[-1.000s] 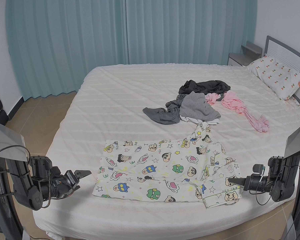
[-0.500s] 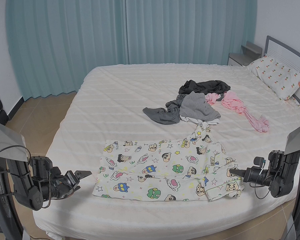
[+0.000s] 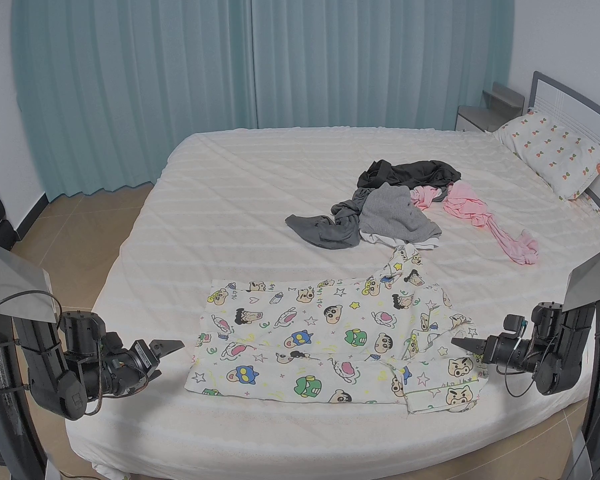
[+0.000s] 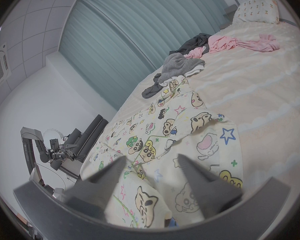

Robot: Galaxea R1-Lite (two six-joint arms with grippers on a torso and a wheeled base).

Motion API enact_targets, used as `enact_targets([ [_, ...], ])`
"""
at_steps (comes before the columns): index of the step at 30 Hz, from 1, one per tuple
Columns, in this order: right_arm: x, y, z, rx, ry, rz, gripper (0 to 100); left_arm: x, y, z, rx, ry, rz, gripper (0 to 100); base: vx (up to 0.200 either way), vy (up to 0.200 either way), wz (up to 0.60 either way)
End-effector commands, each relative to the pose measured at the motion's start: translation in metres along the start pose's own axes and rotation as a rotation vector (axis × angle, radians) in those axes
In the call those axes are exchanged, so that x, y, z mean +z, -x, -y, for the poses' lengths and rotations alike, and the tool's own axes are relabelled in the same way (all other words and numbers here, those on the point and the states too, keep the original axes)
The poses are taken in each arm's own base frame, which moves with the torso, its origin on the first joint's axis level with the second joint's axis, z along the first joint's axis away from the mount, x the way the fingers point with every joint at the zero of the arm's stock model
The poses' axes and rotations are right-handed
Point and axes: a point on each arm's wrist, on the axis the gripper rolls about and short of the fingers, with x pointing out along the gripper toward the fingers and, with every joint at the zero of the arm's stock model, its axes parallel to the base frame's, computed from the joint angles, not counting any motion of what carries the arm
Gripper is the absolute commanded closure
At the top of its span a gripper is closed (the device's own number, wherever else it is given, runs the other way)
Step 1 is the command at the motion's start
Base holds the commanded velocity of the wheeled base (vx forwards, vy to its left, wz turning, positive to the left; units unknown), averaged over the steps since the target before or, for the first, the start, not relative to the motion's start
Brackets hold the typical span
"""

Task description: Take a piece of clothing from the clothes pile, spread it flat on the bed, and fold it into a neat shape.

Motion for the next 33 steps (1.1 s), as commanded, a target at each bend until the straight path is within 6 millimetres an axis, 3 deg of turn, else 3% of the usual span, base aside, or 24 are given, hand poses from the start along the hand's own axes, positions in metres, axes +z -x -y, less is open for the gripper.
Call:
enact_targets([
  [1, 0.004, 0.005, 0.001, -0.037, 0.004, 0.029, 0, 0.008, -0.01, 0.002, -0.025, -0.045, 0.019, 0, 0.0, 0.0, 0.0],
  [3, 0.009, 0.01, -0.002, -0.056, 0.001, 0.048, 0, 0.009, -0.011, 0.006, -0.039, -0.062, 0.022, 0, 0.0, 0.0, 0.0],
  [8, 0.022, 0.036, -0.034, -0.067, -0.056, 0.085, 0, 0.015, -0.036, 0.024, -0.129, -0.216, 0.021, 0, 0.0, 0.0, 0.0],
  [14, 0.004, 0.056, -0.051, -0.074, -0.182, 0.023, 0, 0.006, -0.058, 0.013, -0.24, -0.428, -0.104, 0, 0.0, 0.0, 0.0],
  [23, -0.005, 0.056, -0.055, -0.062, -0.207, -0.017, 0, 0.001, -0.074, -0.004, -0.227, -0.573, -0.124, 0, 0.0, 0.0, 0.0],
  [33, -0.008, 0.055, -0.058, -0.051, -0.209, -0.035, 0, -0.001, -0.081, -0.011, -0.218, -0.591, -0.132, 0, 0.0, 0.0, 0.0],
])
